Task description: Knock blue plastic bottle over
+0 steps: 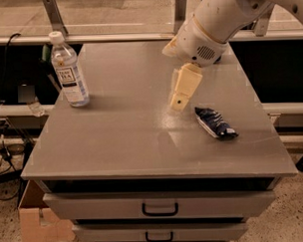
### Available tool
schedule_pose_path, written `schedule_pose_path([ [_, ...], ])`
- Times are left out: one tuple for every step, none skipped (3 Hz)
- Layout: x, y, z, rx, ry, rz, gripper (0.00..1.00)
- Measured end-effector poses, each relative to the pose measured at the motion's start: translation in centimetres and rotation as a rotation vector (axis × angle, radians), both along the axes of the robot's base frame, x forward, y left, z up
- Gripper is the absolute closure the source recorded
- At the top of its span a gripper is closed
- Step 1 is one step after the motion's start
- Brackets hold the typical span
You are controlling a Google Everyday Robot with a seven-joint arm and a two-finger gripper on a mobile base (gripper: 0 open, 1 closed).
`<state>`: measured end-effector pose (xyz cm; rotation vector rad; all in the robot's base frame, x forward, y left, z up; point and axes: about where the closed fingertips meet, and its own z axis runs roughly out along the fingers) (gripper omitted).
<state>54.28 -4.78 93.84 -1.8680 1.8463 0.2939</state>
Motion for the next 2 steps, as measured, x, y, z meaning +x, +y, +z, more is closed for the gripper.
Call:
schedule_pose_path([
  [0.0,0.0,0.0,0.0,0.0,0.0,0.0],
  [1.0,1.7,-1.0,0.051,-0.011,-0.005,0.0],
])
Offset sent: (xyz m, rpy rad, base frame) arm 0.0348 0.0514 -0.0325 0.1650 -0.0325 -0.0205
